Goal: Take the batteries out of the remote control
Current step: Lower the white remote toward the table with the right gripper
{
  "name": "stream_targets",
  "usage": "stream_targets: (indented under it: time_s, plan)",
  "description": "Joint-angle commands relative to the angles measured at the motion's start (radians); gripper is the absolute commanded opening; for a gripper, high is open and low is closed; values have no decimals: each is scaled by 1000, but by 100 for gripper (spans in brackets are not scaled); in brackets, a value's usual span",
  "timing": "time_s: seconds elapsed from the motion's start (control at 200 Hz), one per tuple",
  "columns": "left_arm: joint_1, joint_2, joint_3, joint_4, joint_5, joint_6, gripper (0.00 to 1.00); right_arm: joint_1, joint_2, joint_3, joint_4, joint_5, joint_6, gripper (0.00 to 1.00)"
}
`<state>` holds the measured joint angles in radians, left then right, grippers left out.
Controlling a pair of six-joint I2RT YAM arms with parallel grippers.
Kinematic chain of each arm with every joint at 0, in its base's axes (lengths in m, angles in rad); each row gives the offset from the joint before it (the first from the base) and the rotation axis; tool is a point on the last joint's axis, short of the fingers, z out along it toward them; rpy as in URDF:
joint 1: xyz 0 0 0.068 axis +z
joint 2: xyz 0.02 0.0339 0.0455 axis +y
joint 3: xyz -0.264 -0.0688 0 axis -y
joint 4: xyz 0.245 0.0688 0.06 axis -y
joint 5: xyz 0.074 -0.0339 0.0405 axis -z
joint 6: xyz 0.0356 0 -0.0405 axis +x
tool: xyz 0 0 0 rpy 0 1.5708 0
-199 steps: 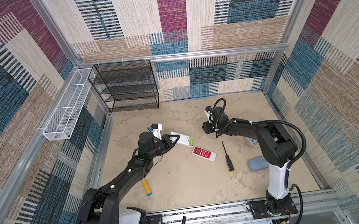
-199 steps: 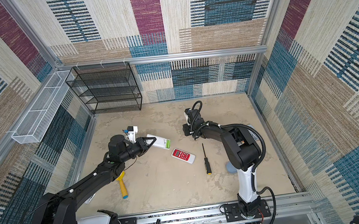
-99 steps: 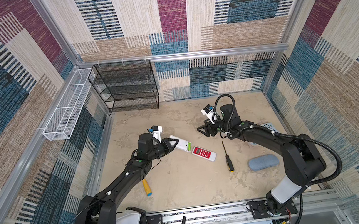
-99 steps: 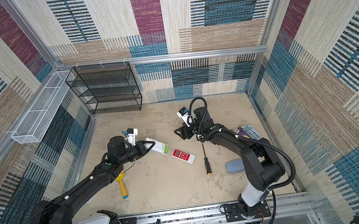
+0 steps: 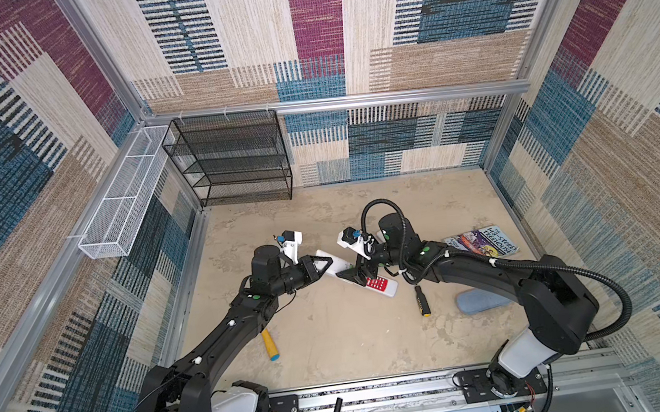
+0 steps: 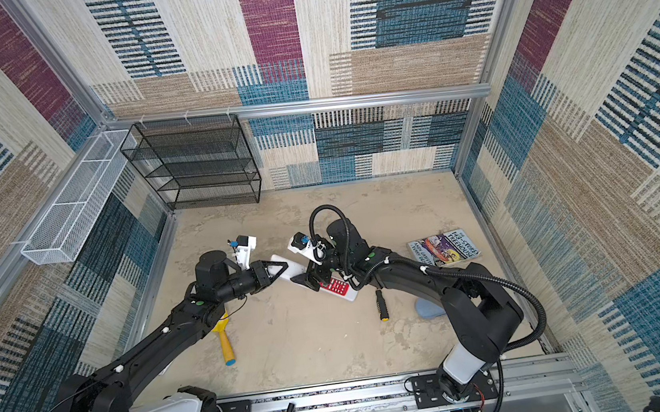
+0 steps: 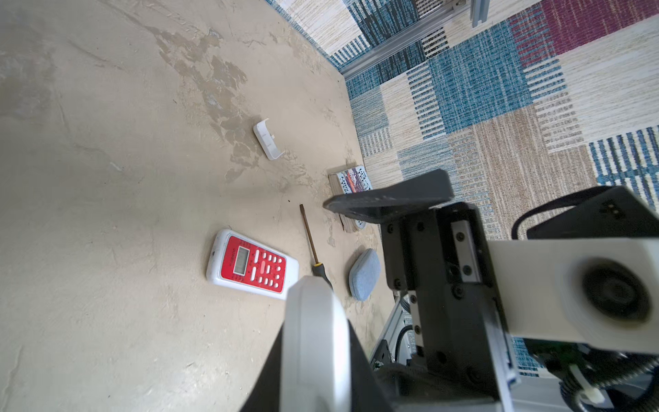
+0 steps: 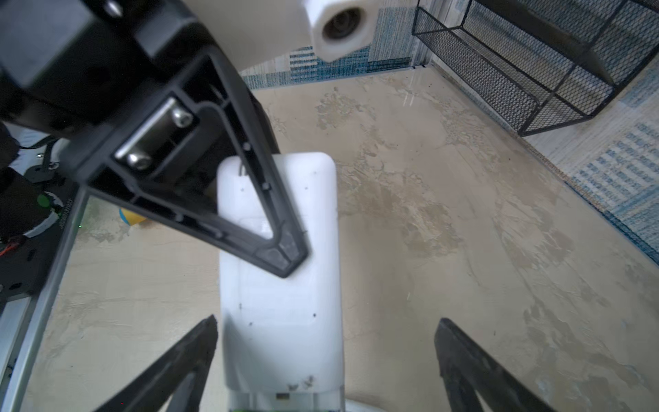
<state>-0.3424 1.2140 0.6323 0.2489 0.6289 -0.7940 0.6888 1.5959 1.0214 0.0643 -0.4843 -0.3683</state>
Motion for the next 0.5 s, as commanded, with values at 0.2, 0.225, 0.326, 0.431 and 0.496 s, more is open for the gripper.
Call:
stream_targets:
  time_s: [0.2,0.225,0.326,0.431,0.496]
  plan:
    - [0,-28,1,9,13,29,0,34,47,54,27,61,-22,92]
    - [1,-29,1,10,13,29,0,34,48,54,31,61,-19,91]
    - [0,-31,1,9,15,30,0,35,51,58,31,64,-11,85]
    - [1,-31,1,10,16,32,0,35,57,70,12,57,-16,77]
    - [0,-31,1,8,15,34,0,35,64,81,-2,53,-18,73]
